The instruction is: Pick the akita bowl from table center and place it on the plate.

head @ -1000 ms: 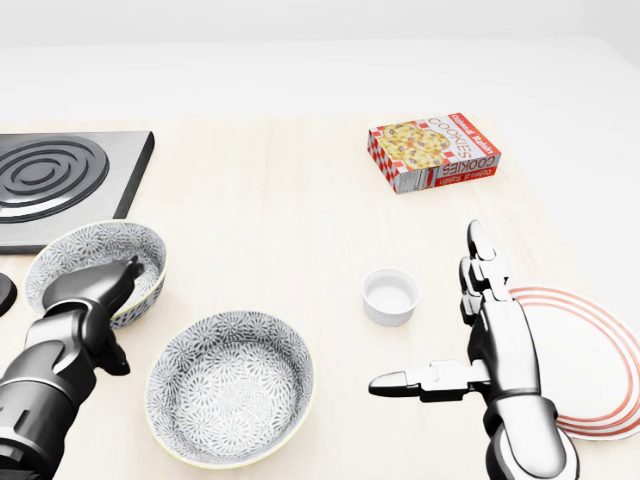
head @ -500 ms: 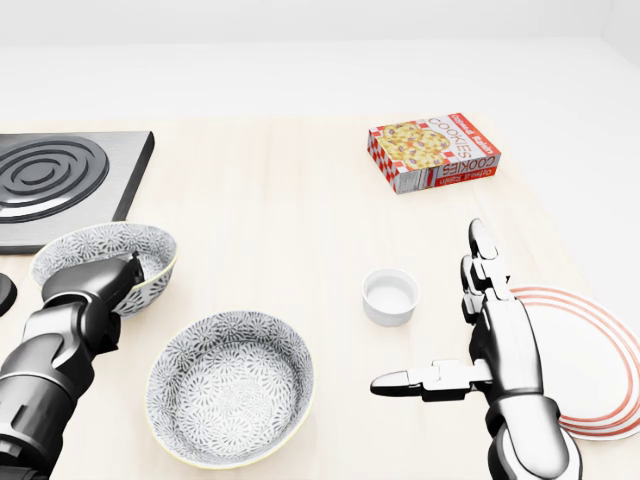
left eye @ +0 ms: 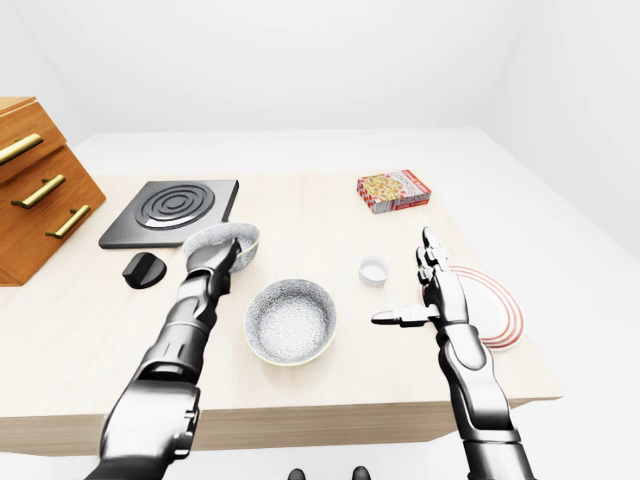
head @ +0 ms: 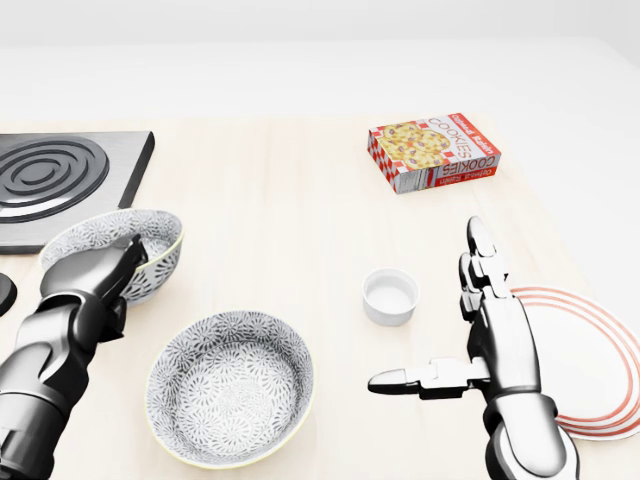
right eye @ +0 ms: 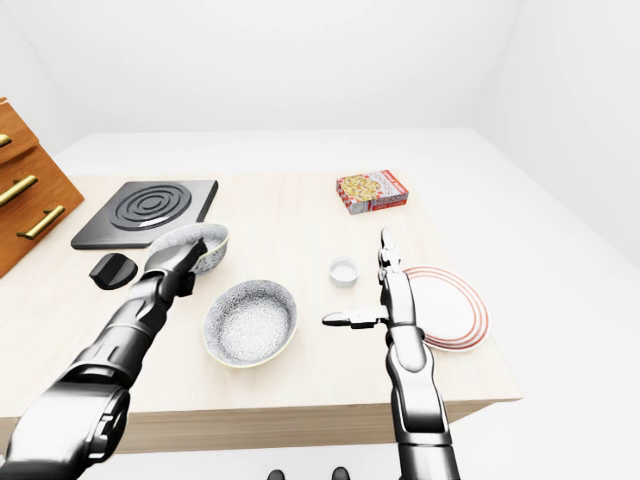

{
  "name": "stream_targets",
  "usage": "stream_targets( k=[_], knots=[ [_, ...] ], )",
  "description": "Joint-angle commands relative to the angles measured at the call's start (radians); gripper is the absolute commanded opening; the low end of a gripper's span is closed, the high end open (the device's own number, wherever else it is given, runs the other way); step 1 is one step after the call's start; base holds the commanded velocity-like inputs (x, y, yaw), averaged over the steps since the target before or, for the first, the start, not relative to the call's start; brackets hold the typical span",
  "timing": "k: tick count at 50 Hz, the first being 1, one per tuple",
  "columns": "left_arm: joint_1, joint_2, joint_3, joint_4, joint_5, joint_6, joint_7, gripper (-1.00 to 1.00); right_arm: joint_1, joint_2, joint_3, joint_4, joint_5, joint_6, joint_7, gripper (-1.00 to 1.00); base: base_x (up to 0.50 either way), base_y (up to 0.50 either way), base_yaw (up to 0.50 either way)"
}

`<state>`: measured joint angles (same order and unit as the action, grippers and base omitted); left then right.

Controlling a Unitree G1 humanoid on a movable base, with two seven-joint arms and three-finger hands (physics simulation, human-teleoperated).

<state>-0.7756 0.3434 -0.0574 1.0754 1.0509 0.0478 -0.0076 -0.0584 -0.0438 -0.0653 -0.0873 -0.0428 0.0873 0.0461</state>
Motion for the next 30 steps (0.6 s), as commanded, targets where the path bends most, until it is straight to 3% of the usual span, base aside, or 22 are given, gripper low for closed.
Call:
stream_targets(
  k=[1, 4, 14, 22, 30],
  knots=[
    [0.236, -0.027, 0.061, -0.629, 0.175, 0.039, -0.278, -1.0, 0.007, 0.001, 0.002, -0.007, 0.0, 0.0, 0.001, 1.0, 0.0, 0.0, 0.0],
    [0.274, -0.046, 0.084, -0.739, 0.19, 0.039, -0.334, -1.0, 0.009, 0.0, 0.0, -0.012, 0.001, 0.0, 0.002, 1.0, 0.0, 0.0, 0.0],
    [0.361, -0.076, 0.122, -1.063, 0.181, -0.002, -0.531, -1.0, 0.007, 0.001, 0.003, -0.02, -0.002, 0.0, 0.003, 1.0, 0.0, 0.0, 0.0],
    [0.395, -0.102, 0.125, -1.177, 0.18, -0.033, -0.612, -1.0, -0.022, -0.026, 0.006, -0.064, -0.06, 0.0, 0.032, 1.0, 0.0, 0.0, 0.0],
    [0.467, -0.153, 0.098, -1.303, 0.177, -0.053, -0.681, -1.0, -0.103, -0.069, 0.02, -0.153, -0.211, 0.0, 0.145, 1.0, 0.0, 0.0, 0.0]
  ],
)
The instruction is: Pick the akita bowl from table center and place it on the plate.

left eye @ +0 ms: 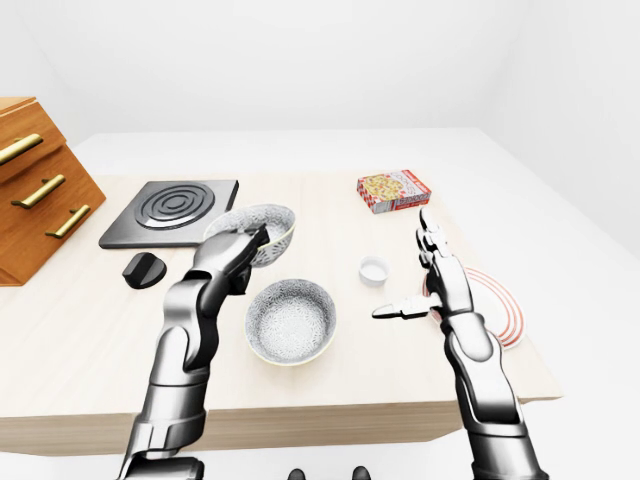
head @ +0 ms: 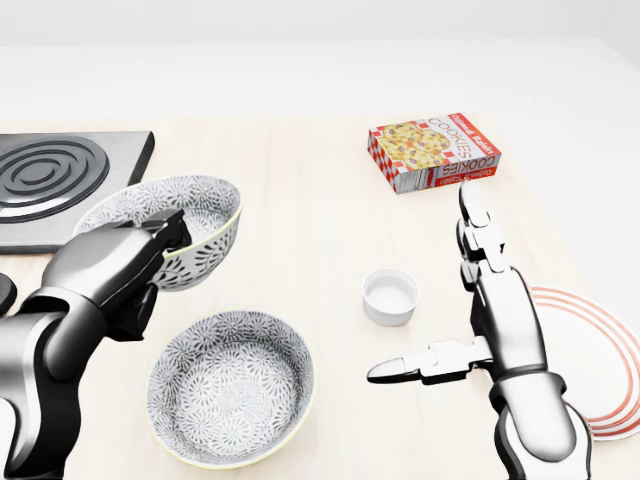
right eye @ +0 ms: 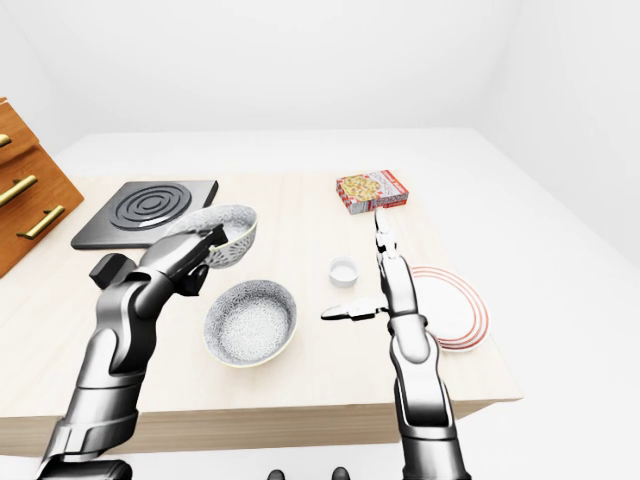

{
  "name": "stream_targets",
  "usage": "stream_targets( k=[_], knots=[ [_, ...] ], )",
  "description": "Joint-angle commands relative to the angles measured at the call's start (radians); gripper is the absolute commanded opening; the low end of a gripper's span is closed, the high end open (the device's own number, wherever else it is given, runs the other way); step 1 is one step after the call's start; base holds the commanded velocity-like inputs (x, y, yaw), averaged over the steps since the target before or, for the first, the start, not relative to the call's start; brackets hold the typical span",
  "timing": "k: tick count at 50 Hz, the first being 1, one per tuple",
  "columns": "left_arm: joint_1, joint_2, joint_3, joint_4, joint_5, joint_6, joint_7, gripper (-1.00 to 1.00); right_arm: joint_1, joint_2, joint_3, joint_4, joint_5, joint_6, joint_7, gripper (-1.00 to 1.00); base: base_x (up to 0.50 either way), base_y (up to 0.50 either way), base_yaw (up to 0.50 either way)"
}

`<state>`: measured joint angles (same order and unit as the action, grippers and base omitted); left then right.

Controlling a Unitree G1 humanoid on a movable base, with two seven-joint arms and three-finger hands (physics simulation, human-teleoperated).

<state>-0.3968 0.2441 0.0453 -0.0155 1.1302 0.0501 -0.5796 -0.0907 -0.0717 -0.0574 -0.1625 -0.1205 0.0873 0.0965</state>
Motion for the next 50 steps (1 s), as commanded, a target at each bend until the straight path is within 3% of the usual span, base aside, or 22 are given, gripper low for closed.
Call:
stream_targets(
  k=[1, 13, 26, 32, 38, 50],
  knots=[
    [0.1, -0.06, -0.009, -0.224, 0.1, -0.061, -0.115, -1.0, -0.071, -0.04, 0.008, -0.083, -0.144, 0.0, 0.108, 1.0, 0.0, 0.0, 0.0],
    [0.125, -0.097, -0.033, -0.298, 0.108, -0.078, -0.119, -1.0, -0.196, -0.067, 0.015, -0.025, -0.323, 0.0, 0.24, 1.0, 0.0, 0.0, 0.0],
    [0.064, -0.14, -0.08, -0.308, 0.136, -0.095, -0.119, -1.0, -0.253, -0.067, 0.033, 0.049, -0.428, 0.0, 0.327, 1.0, 0.0, 0.0, 0.0],
    [0.082, -0.192, -0.133, -0.378, 0.18, -0.082, -0.119, -1.0, -0.285, -0.058, 0.041, 0.069, -0.45, 0.0, 0.339, 1.0, 0.0, 0.0, 0.0],
    [0.112, -0.231, -0.171, -0.427, 0.215, -0.085, -0.119, -1.0, -0.334, -0.047, 0.055, 0.134, -0.466, 0.0, 0.33, 1.0, 0.0, 0.0, 0.0],
    [0.147, -0.253, -0.205, -0.461, 0.219, -0.117, -0.119, -1.0, -0.419, -0.026, 0.075, 0.248, -0.493, 0.0, 0.307, 1.0, 0.0, 0.0, 0.0]
  ],
)
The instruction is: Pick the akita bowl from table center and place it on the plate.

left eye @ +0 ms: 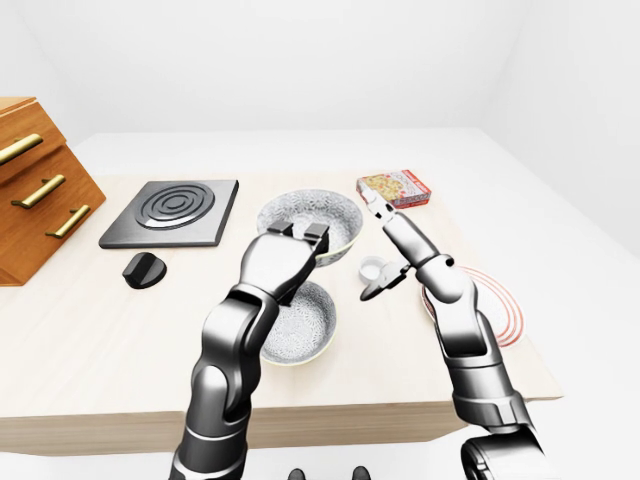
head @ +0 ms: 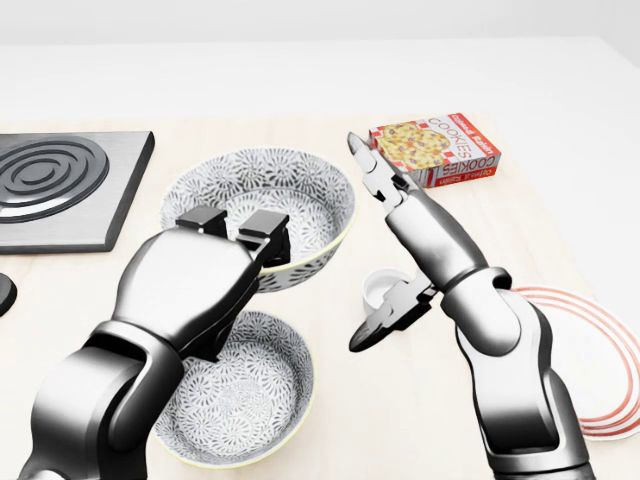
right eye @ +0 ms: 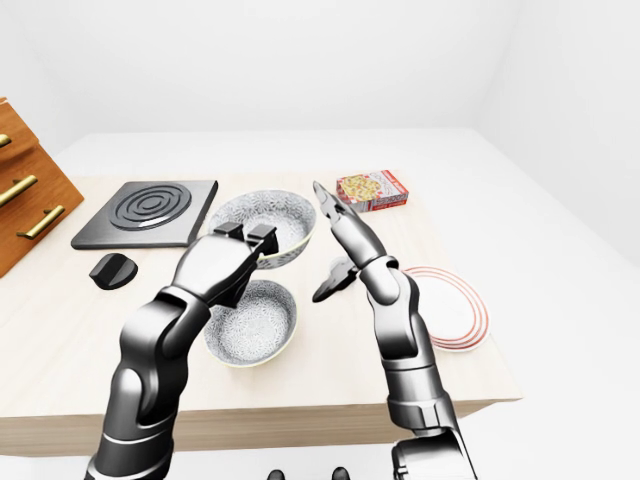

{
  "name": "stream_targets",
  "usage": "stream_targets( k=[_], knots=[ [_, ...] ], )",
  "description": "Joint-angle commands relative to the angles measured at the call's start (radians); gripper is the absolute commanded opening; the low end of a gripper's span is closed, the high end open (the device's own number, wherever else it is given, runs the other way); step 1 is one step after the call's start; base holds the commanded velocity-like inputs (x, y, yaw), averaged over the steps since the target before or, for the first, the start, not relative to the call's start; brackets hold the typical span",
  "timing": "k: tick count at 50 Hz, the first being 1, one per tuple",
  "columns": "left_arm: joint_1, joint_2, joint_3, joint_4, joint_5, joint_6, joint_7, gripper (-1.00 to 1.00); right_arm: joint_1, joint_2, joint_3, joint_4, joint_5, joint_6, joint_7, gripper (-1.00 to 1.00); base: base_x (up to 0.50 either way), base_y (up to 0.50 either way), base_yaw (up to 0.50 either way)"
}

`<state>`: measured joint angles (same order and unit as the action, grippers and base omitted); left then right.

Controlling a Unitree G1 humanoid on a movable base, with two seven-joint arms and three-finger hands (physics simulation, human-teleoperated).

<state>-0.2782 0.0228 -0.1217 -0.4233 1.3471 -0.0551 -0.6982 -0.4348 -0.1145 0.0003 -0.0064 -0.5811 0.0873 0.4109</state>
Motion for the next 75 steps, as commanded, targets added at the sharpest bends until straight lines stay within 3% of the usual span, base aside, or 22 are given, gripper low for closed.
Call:
stream_targets(
  k=[1, 15, 18, 20, 22, 23, 24, 36, 50, 51, 52, 53, 59, 69, 75],
  knots=[
    [0.029, -0.032, -0.038, -0.053, 0.002, -0.013, 0.0, -1.0, -0.085, 0.018, 0.018, 0.103, -0.033, 0.0, -0.011, 1.0, 0.0, 0.0, 0.0],
    [0.029, -0.04, -0.045, -0.057, -0.001, -0.032, 0.0, -1.0, -0.063, 0.012, 0.015, 0.077, -0.048, 0.0, 0.0, 1.0, 0.0, 0.0, 0.0],
    [0.022, -0.042, -0.044, -0.062, -0.001, -0.03, 0.0, -1.0, -0.041, 0.01, 0.011, 0.056, -0.048, 0.0, 0.004, 0.61, 0.0, 0.0, 0.0],
    [0.024, -0.044, -0.047, -0.072, 0.002, -0.029, 0.0, -1.0, -0.026, 0.008, 0.008, 0.042, -0.047, 0.0, 0.006, -0.29, 0.0, 0.0, 0.0],
    [0.025, -0.045, -0.048, -0.078, 0.004, -0.029, 0.0, -1.0, -0.018, 0.007, 0.007, 0.035, -0.047, 0.0, 0.008, -0.78, 0.0, 0.0, 0.0],
    [0.025, -0.045, -0.048, -0.08, 0.003, -0.03, 0.0, -1.0, -0.015, 0.006, 0.006, 0.032, -0.047, 0.0, 0.009, -0.83, 0.0, 0.0, 0.0],
    [0.026, -0.047, -0.049, -0.087, 0.003, -0.029, 0.0, -1.0, -0.008, 0.005, 0.005, 0.024, -0.047, 0.0, 0.011, -1.0, 0.0, 0.0, 0.0],
    [0.036, -0.056, -0.06, -0.122, 0.011, -0.029, 0.0, -1.0, -0.104, 0.018, 0.015, 0.149, -0.047, 0.0, -0.035, -1.0, 0.0, 0.0, 0.0],
    [0.032, -0.053, -0.048, -0.126, 0.008, -0.022, 0.0, -1.0, -0.012, 0.003, 0.004, 0.054, -0.041, 0.0, -0.01, -1.0, 0.0, 0.0, 0.0],
    [0.026, -0.053, -0.043, -0.126, 0.006, -0.017, 0.0, -0.84, -0.006, 0.003, 0.003, 0.049, -0.041, 0.0, -0.009, -1.0, 0.0, 0.0, 0.0],
    [0.015, -0.052, -0.035, -0.125, 0.002, -0.01, 0.0, 0.41, 0.002, 0.003, 0.003, 0.041, -0.04, 0.0, -0.007, -1.0, 0.0, 0.0, 0.0],
    [0.01, -0.05, -0.03, -0.127, -0.001, -0.003, 0.0, 1.0, 0.008, 0.002, 0.003, 0.035, -0.04, 0.0, -0.005, -1.0, 0.0, 0.0, 0.0],
    [0.008, -0.039, -0.023, -0.129, -0.004, 0.003, 0.0, 1.0, 0.026, 0.0, 0.0, 0.017, -0.04, 0.0, 0.003, -1.0, 0.0, 0.0, 0.0],
    [-0.008, -0.031, -0.01, -0.113, -0.009, 0.011, 0.0, 1.0, -0.061, 0.014, 0.013, 0.116, -0.047, 0.0, -0.028, -1.0, 0.0, 0.0, 0.0],
    [-0.056, -0.01, 0.032, -0.11, -0.034, 0.047, 0.0, 1.0, -0.032, 0.004, 0.005, 0.083, -0.044, 0.0, -0.017, -1.0, 0.0, 0.0, 0.0]
  ],
)
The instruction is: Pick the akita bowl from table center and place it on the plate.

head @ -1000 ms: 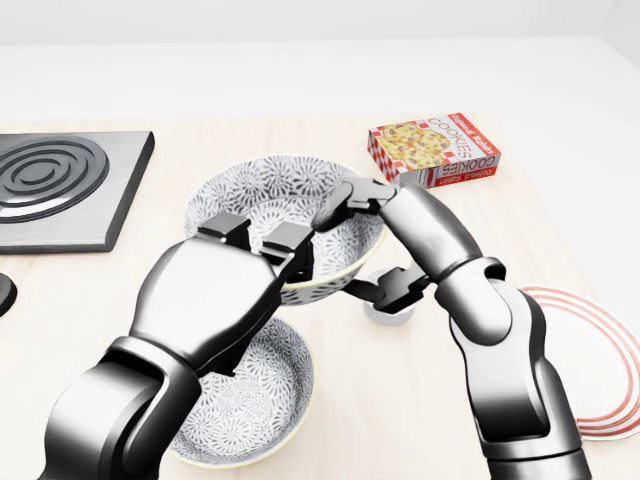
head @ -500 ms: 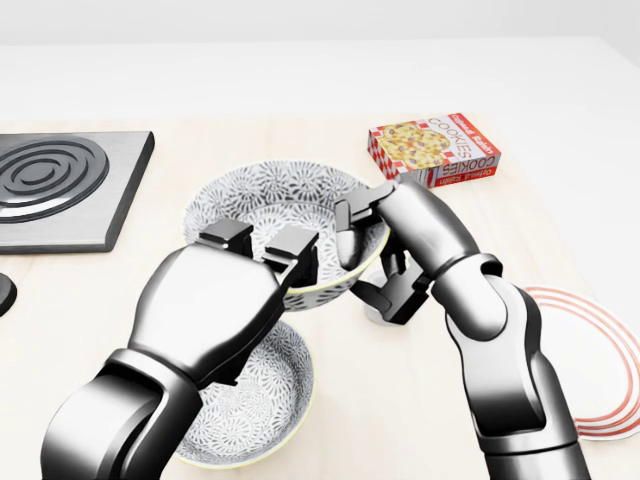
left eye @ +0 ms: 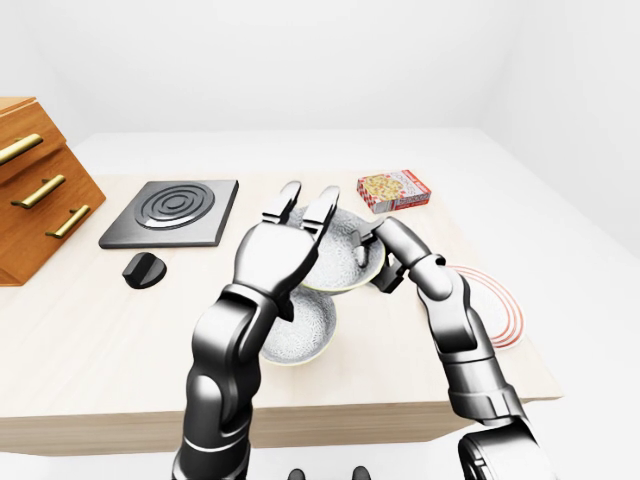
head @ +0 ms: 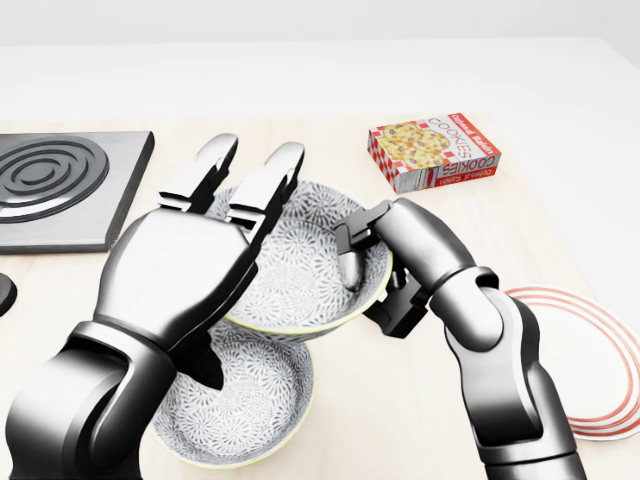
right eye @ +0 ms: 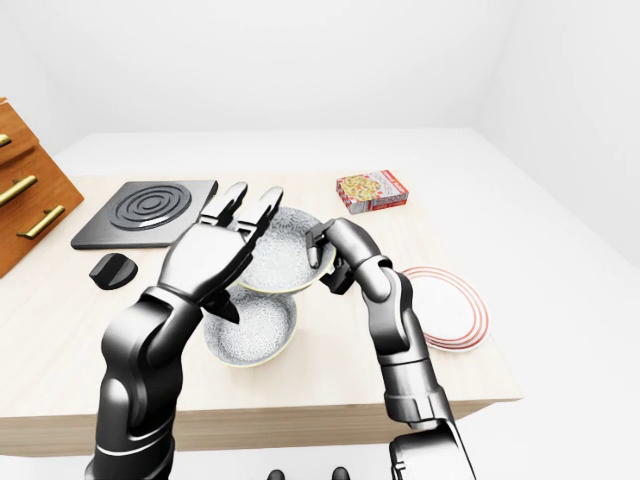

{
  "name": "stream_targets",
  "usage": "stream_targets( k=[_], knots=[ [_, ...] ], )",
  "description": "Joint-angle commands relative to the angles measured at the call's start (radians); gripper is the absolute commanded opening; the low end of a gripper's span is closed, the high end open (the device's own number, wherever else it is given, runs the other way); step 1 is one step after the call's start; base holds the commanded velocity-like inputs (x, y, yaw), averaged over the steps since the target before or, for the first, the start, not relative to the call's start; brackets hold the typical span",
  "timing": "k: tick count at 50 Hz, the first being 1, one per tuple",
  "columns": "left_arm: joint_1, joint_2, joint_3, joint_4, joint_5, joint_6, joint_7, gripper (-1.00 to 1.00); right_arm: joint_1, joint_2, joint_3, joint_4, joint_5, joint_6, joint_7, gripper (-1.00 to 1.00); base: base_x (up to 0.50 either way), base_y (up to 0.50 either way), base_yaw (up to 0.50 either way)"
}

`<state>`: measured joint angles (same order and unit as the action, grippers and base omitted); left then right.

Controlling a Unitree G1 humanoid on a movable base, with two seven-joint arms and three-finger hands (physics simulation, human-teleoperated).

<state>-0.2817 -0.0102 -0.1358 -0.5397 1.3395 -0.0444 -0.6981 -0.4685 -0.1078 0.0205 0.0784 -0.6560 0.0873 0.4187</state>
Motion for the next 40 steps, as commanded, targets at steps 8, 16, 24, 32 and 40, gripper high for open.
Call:
stream_targets(
  k=[8, 16, 24, 32, 40],
  knots=[
    [-0.091, 0.088, 0.118, 0.019, -0.067, 0.086, 0.0, 1.0, 0.056, -0.033, -0.045, -0.061, 0.038, 0.0, -0.005, -1.0, 0.0, 0.0, 0.0],
    [-0.051, 0.14, 0.173, 0.075, -0.141, 0.132, 0.0, 1.0, 0.067, -0.089, -0.103, -0.092, 0.061, 0.0, 0.008, -1.0, 0.0, 0.0, 0.0],
    [-0.025, 0.179, 0.203, 0.173, -0.201, 0.132, 0.0, 1.0, 0.134, -0.155, -0.184, -0.159, 0.091, 0.0, 0.017, -1.0, 0.0, 0.0, 0.0],
    [-0.081, 0.21, 0.219, 0.32, -0.294, 0.132, 0.024, 1.0, 0.183, -0.202, -0.254, -0.221, 0.11, 0.0, 0.038, -1.0, 0.0, 0.0, 0.0],
    [-0.059, 0.212, 0.22, 0.351, -0.358, 0.132, 0.055, 1.0, 0.213, -0.236, -0.313, -0.247, 0.118, 0.0, 0.035, -1.0, 0.0, 0.0, 0.0]
  ],
)
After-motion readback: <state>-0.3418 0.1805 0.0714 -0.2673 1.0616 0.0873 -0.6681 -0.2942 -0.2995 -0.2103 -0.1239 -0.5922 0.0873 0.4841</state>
